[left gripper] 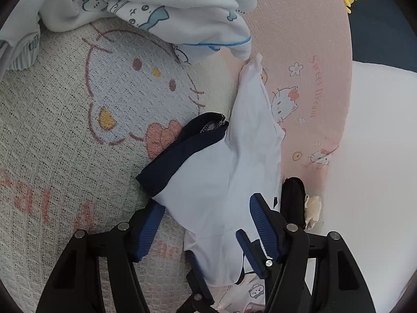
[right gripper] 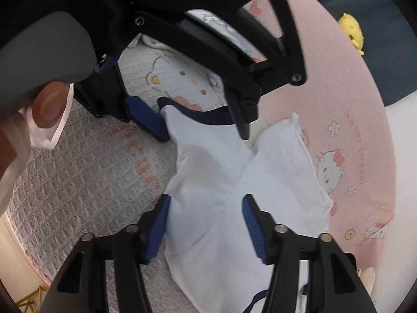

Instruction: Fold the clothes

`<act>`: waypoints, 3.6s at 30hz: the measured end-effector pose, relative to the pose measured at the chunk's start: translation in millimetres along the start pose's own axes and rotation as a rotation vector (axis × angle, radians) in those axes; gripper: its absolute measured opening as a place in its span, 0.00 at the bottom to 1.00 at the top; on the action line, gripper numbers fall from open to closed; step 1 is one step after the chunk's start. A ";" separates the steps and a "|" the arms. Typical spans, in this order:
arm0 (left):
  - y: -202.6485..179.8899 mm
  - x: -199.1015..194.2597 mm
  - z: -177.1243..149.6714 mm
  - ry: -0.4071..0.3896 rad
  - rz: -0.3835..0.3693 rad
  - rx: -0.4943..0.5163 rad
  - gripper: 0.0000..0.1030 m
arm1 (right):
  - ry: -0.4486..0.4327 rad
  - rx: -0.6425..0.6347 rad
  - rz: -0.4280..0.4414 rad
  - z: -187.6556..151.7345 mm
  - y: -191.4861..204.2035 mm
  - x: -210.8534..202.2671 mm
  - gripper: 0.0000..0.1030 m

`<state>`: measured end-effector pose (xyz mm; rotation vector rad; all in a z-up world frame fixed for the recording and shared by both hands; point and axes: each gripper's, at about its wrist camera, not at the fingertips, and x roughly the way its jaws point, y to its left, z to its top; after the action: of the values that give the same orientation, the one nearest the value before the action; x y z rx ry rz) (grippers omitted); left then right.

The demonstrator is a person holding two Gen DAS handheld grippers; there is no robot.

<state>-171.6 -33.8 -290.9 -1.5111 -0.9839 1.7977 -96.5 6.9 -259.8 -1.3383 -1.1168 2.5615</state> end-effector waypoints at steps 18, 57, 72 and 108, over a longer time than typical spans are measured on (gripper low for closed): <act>16.7 -11.9 -12.3 -0.045 -0.024 -0.038 0.03 | 0.065 0.290 0.360 -3.0 -54.1 13.1 0.32; -94.2 79.2 -59.1 0.169 0.051 0.259 0.03 | 0.177 1.048 0.829 -84.9 -208.2 60.4 0.61; -93.3 108.7 -76.9 0.231 0.111 0.267 0.03 | 0.252 1.012 0.853 -80.0 -182.6 82.3 0.64; -153.7 108.6 -105.1 0.036 0.487 0.328 0.53 | 0.207 1.281 0.755 -177.3 -250.1 28.1 0.49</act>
<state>-91.8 157.4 -231.5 -1.6510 -0.2854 2.1224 -53.7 303.9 -190.9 -1.5670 1.1430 2.4266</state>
